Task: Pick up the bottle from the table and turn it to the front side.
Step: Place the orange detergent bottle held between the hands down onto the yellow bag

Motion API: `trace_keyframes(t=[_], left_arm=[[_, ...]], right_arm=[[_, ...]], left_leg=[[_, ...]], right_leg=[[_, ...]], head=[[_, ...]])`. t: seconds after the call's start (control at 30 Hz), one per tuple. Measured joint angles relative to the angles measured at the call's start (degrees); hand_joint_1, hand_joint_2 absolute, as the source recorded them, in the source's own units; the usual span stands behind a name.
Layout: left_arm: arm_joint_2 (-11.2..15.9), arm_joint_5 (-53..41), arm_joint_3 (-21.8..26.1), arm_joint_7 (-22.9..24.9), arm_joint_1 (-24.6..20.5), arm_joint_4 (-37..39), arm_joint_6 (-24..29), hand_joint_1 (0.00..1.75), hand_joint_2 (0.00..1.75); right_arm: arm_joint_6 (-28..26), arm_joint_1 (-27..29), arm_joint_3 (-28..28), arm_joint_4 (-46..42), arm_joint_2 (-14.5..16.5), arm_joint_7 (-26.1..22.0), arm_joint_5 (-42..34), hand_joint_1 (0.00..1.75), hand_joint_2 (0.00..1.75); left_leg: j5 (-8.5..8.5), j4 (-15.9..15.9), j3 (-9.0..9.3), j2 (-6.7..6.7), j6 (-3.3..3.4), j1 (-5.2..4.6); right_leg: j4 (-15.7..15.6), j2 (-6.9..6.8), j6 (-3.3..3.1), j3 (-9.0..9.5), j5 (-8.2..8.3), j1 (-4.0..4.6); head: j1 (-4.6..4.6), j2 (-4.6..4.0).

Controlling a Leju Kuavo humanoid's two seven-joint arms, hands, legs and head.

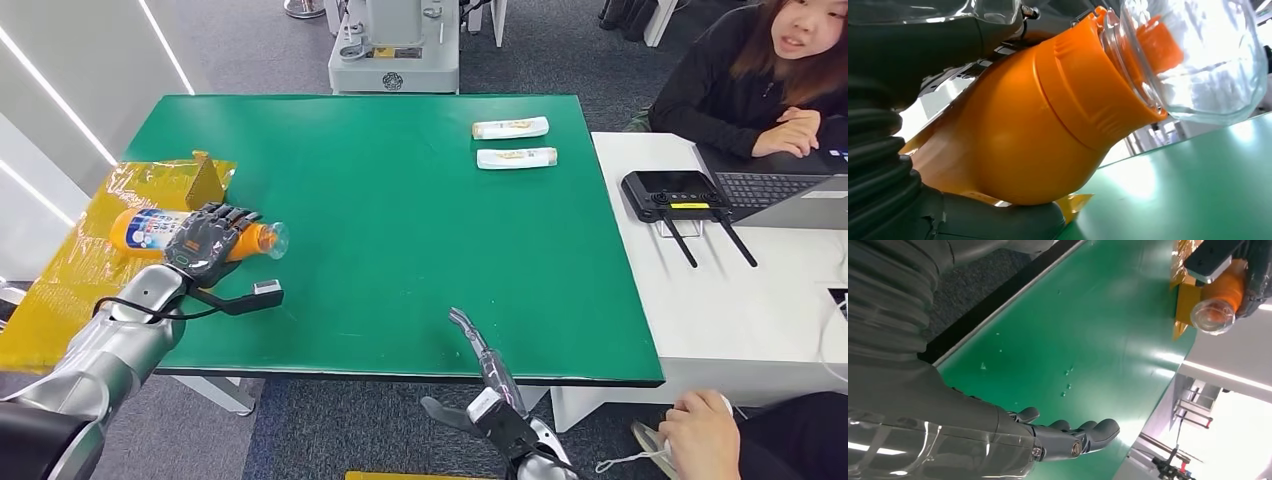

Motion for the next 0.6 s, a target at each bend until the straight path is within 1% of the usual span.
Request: trace_keyframes(t=[0.17, 0.33, 0.4, 0.5, 0.6], left_arm=[[-1.7, 1.92, -0.26, -2.49, -0.13, 0.0, -0.04, 1.75, 1.75], [-3.7, 8.05, 0.24, -3.97, -0.27, 0.0, -1.31, 1.75, 1.75], [-4.44, 10.72, 1.0, -4.61, -0.43, 0.0, -3.32, 1.75, 1.75], [-5.59, 15.55, 3.51, -5.25, -0.64, 0.0, -7.92, 1.75, 1.75], [-6.24, 16.89, 5.4, -5.13, -0.72, 0.0, -9.27, 1.75, 1.75]], right_arm=[[-0.13, 1.75, -0.01, -2.4, -0.49, 1.54, 1.55, 0.0, 1.75], [-0.54, 3.38, -0.07, -4.38, -1.15, 2.31, 2.59, 0.0, 1.75], [-0.59, 3.76, -0.15, -4.78, -1.39, 2.45, 2.73, 0.0, 1.75], [-0.55, 4.11, -0.39, -5.09, -1.8, 2.57, 2.87, 0.0, 1.75], [-0.26, 4.25, -0.58, -5.14, -2.26, 2.58, 2.93, 0.0, 1.75]], left_leg=[[0.0, 0.0, 0.0, -0.01, 0.0, 0.01], [0.0, 0.0, -0.01, 0.0, 0.0, 0.01], [0.0, 0.0, -0.01, -0.01, 0.0, 0.0], [0.0, 0.0, -0.02, 0.0, 0.0, 0.0], [0.0, 0.0, -0.02, 0.01, 0.0, 0.0]], right_leg=[[0.0, -0.01, 0.0, -0.02, 0.0, 0.0], [0.01, 0.0, 0.0, -0.02, 0.0, 0.0], [0.0, -0.01, 0.0, -0.01, 0.0, 0.0], [0.01, -0.01, -0.01, -0.01, 0.01, 0.0], [0.01, 0.0, -0.01, -0.01, 0.02, 0.0]], head=[[-0.02, 0.0], [-0.01, 0.0], [0.0, 0.0], [-0.01, 0.0], [0.0, 0.0]])
